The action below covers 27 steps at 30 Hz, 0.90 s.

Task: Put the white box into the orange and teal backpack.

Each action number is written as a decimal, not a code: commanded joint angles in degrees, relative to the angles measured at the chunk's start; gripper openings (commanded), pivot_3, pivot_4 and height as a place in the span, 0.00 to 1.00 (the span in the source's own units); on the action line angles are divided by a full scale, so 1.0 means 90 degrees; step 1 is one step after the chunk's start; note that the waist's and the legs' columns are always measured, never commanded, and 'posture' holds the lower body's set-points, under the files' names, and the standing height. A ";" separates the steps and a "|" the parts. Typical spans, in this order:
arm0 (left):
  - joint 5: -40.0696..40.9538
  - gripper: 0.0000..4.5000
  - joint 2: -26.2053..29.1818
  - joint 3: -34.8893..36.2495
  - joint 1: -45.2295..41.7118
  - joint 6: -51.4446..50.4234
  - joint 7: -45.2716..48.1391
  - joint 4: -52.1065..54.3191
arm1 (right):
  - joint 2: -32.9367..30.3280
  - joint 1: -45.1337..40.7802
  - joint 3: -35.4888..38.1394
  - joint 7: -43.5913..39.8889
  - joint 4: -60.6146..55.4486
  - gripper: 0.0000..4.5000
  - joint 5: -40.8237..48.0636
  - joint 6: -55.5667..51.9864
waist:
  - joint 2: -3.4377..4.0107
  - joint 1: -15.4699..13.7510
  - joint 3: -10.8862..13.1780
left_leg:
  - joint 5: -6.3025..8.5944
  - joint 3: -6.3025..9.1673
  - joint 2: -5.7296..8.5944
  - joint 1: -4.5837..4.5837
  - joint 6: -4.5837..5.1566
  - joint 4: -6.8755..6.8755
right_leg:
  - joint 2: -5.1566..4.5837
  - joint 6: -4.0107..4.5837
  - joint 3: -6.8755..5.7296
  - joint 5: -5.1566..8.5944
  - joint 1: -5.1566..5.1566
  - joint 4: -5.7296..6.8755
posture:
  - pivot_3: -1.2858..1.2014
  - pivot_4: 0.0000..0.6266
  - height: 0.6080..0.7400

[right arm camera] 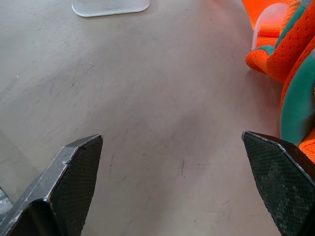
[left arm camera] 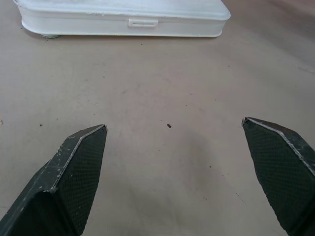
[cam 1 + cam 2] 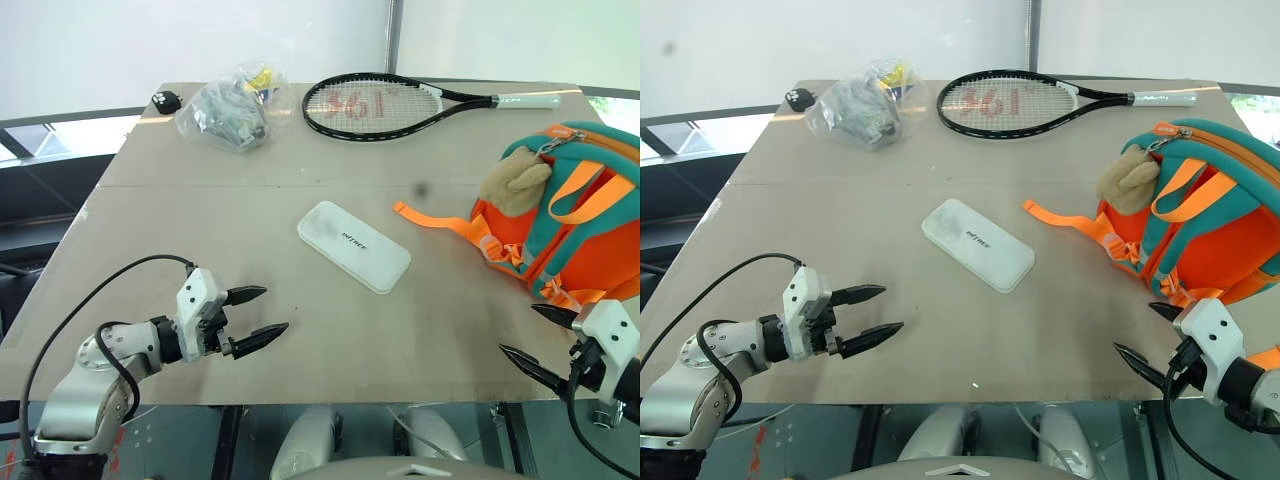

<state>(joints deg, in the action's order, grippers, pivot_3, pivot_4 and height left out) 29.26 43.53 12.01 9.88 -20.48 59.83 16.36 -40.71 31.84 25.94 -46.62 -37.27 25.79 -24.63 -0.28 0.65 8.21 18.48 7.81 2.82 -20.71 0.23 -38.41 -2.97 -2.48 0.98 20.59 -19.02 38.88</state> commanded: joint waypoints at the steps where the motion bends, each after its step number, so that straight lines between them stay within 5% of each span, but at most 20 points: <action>1: 0.0097 1.00 0.0014 0.0191 -0.0104 -0.0021 -0.0120 0.0140 | 0.0005 -0.0199 0.0088 0.0146 -0.0324 0.99 0.0168 -0.0095 | 0.0000 0.0000 0.0000 | 0.0000 0.0000 0.0000 0.0000 0.0000 0.0000 | 0.0000 0.0000 0.0000 0.0000 0.0000 0.0000 | 0.52 0.24 1.00; 9: 0.0575 1.00 -0.0392 0.0170 -0.1010 -0.1075 -0.1244 0.0411 | 0.0271 -0.1106 -0.0551 0.0977 -0.0833 0.99 0.0359 -0.0619 | -0.0001 0.0000 0.0000 | 0.0000 0.0005 0.0000 -0.0003 0.0000 -0.0003 | 0.0001 0.0000 -0.0006 0.0000 -0.0001 0.0002 | 0.52 0.24 1.00; 14: 0.0554 1.00 -0.0550 -0.0122 -0.2506 -0.2560 -0.2503 0.0043 | 0.0199 -0.2257 -0.1962 0.1771 -0.0954 0.99 -0.0316 -0.1284 | -0.0004 0.0009 -0.0001 | -0.0001 0.0005 0.0003 -0.0001 -0.0001 -0.0007 | 0.0002 0.0000 -0.0006 0.0000 -0.0001 0.0007 | 0.52 0.24 1.00; 19: 0.0415 1.00 -0.0648 -0.0339 -0.3796 -0.3151 -0.2735 -0.1003 | 0.0575 -0.3304 -0.2838 0.2125 -0.0458 0.63 -0.0457 -0.1827 | -0.0013 0.0028 -0.0006 | -0.0003 0.0008 0.0005 -0.0002 -0.0005 -0.0020 | 0.0011 -0.0001 -0.0009 0.0000 -0.0001 0.0015 | 0.52 0.24 1.00; 24: 0.0223 1.00 -0.0503 -0.0720 -0.4672 -0.3370 -0.2316 -0.2009 | 0.0686 -0.3935 -0.3538 0.2380 -0.0038 0.06 -0.0930 -0.2096 | -0.0016 0.0063 -0.0004 | -0.0003 0.0001 0.0009 -0.0032 -0.0004 -0.0005 | 0.0010 -0.0001 -0.0015 -0.0001 -0.0035 0.0010 | 0.52 0.24 1.00; 27: 0.0178 1.00 -0.0400 -0.1079 -0.5250 -0.3728 -0.1872 -0.2699 | 0.0600 -0.4224 -0.4002 0.2316 0.0106 0.00 -0.1178 -0.2269 | -0.0016 0.0066 -0.0004 | -0.0003 0.0005 0.0010 -0.0051 -0.0005 -0.0012 | 0.0012 -0.0001 -0.0024 -0.0001 -0.0056 0.0027 | 0.52 0.24 1.00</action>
<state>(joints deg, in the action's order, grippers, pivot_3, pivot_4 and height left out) 31.05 38.72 3.00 -35.42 -52.87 40.43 -6.51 -34.66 -5.45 -8.82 -25.70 -35.51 16.43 -44.57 -0.42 1.24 8.18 18.45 7.85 2.92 -21.20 0.18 -38.56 -2.86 -2.49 0.75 20.59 -19.58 39.20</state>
